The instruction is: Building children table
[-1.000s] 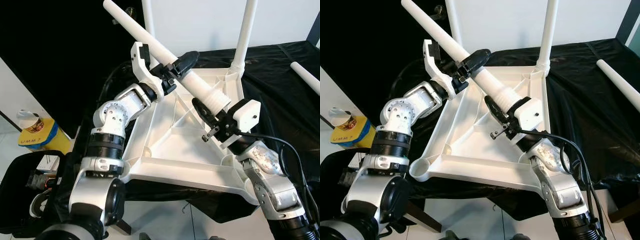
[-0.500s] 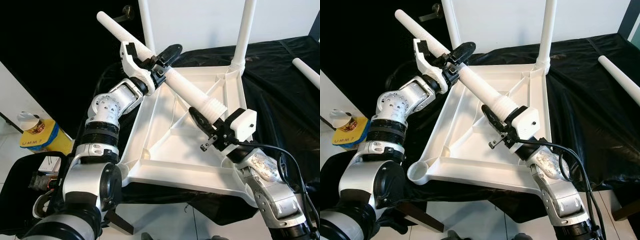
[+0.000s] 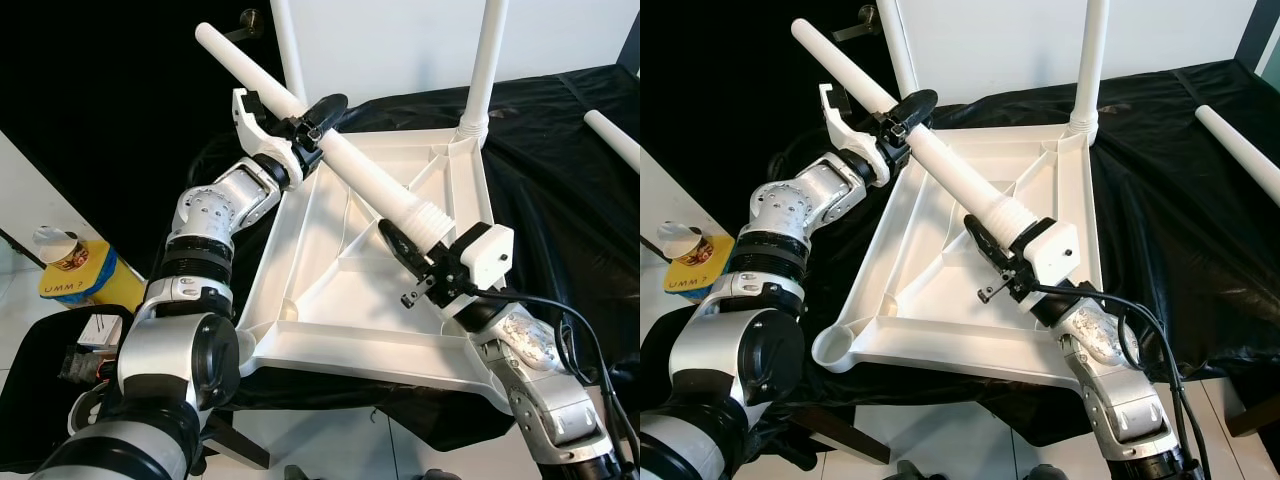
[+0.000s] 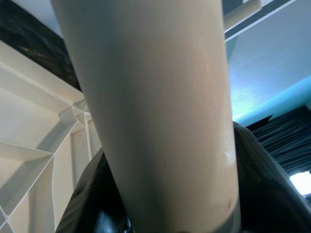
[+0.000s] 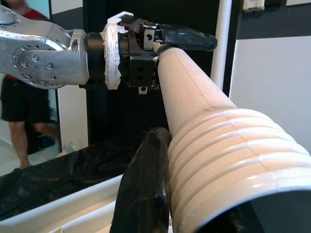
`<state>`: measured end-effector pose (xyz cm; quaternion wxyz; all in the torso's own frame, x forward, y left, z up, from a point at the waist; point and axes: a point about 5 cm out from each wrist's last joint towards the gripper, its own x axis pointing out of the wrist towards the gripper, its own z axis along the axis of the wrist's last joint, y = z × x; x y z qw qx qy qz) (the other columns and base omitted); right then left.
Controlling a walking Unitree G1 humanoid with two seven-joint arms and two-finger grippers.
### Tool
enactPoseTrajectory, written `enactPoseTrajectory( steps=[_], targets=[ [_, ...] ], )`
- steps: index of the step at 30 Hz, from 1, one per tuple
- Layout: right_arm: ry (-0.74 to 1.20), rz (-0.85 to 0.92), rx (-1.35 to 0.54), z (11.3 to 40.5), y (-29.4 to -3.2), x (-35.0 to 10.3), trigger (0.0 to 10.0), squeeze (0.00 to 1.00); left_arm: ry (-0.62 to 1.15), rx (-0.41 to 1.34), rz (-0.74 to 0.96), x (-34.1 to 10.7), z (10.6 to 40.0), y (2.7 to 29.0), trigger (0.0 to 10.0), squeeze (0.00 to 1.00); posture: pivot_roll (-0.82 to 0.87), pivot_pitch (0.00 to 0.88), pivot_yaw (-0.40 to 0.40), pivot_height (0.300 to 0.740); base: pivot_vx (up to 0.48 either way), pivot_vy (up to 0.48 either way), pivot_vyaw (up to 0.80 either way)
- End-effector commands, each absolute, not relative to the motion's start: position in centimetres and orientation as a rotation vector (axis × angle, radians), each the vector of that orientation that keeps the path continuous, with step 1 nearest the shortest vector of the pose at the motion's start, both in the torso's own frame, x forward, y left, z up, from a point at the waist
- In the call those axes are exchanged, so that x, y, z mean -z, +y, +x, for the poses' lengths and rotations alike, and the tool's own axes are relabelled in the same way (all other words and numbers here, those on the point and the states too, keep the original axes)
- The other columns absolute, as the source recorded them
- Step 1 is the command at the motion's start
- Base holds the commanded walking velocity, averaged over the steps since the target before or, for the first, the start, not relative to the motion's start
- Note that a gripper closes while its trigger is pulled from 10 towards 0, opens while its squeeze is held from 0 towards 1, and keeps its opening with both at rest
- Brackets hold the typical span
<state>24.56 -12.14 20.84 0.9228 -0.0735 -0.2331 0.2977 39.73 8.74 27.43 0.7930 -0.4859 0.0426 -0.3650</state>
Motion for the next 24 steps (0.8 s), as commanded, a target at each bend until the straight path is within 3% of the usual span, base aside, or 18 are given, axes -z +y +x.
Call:
enactPoseTrajectory(
  steps=[1, 2, 3, 4, 5, 19, 20, 24],
  targets=[
    [-0.469, -0.167, -0.566, 24.4, -12.7, -20.5, 10.0, 0.00, -0.037, 0.751, -1.040, -28.9, 40.2, 11.5, 0.0, 0.00, -0.25, 0.096, 0.180, 0.740, 0.000, 0.000, 0.00],
    [-0.469, -0.167, -0.566, 24.4, -12.7, -20.5, 10.0, 0.00, -0.037, 0.751, -1.040, -28.9, 40.2, 11.5, 0.0, 0.00, -0.25, 0.096, 0.180, 0.740, 0.000, 0.000, 0.00],
    [-0.476, -0.160, -0.547, 24.3, -12.8, -20.5, 10.0, 0.00, -0.021, 0.720, -1.059, -28.7, 40.5, 11.9, 8.5, 0.00, -0.25, 0.099, 0.183, 0.740, 0.000, 0.000, 0.00],
    [-0.476, -0.160, -0.547, 24.3, -12.8, -20.5, 10.0, 0.00, -0.021, 0.720, -1.059, -28.7, 40.5, 11.9, 8.5, 0.00, -0.25, 0.099, 0.183, 0.740, 0.000, 0.000, 0.00],
    [-0.481, -0.154, -0.532, 24.3, -12.9, -20.5, 10.0, 1.00, -0.011, 0.692, -1.078, -28.6, 40.7, 12.2, 10.0, 0.00, -0.24, 0.099, 0.183, 0.740, 0.000, 0.000, 0.00],
    [-0.418, -0.107, -0.459, 22.4, -13.3, -18.8, 10.0, 1.00, -0.023, 0.611, -1.048, -28.9, 41.4, 14.1, 10.0, 0.00, -0.25, 0.119, 0.206, 0.740, 0.000, 0.000, 0.00],
    [-0.407, -0.103, -0.447, 22.3, -13.4, -18.7, 10.0, 0.00, -0.035, 0.622, -1.017, -29.1, 41.3, 14.0, 10.0, 0.00, -0.26, 0.124, 0.208, 0.740, 0.000, 0.000, 0.00],
    [-0.399, -0.096, -0.436, 22.3, -13.4, -18.9, 10.0, 0.00, -0.048, 0.665, -0.919, -29.2, 41.2, 13.2, 10.0, 0.00, -0.26, 0.128, 0.205, 0.740, 0.000, 0.000, 0.00]
  ],
)
